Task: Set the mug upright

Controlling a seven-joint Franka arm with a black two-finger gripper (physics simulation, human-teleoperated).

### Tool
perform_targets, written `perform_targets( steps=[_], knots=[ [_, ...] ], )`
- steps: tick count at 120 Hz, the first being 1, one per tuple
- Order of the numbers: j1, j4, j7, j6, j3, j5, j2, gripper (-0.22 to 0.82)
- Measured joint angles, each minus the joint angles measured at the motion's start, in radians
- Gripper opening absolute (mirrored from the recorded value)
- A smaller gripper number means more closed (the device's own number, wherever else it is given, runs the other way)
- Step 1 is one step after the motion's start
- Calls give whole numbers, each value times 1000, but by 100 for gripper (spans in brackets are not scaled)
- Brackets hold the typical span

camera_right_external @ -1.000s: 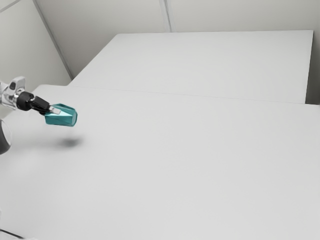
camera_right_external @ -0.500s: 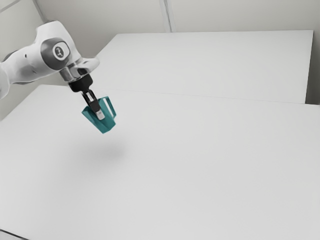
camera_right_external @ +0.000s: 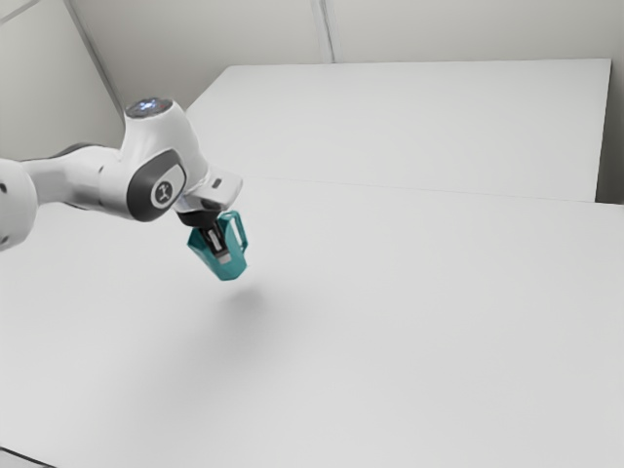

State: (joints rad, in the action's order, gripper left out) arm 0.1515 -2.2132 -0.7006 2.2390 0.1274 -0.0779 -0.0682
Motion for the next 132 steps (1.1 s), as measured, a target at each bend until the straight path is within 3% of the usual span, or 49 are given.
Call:
perform_targets(
  steps=[83,132],
  knots=[
    [22,-107,189,149,-1,-107,57,-18],
    [13,-106,228,160,0,-100,60,27]
  ],
)
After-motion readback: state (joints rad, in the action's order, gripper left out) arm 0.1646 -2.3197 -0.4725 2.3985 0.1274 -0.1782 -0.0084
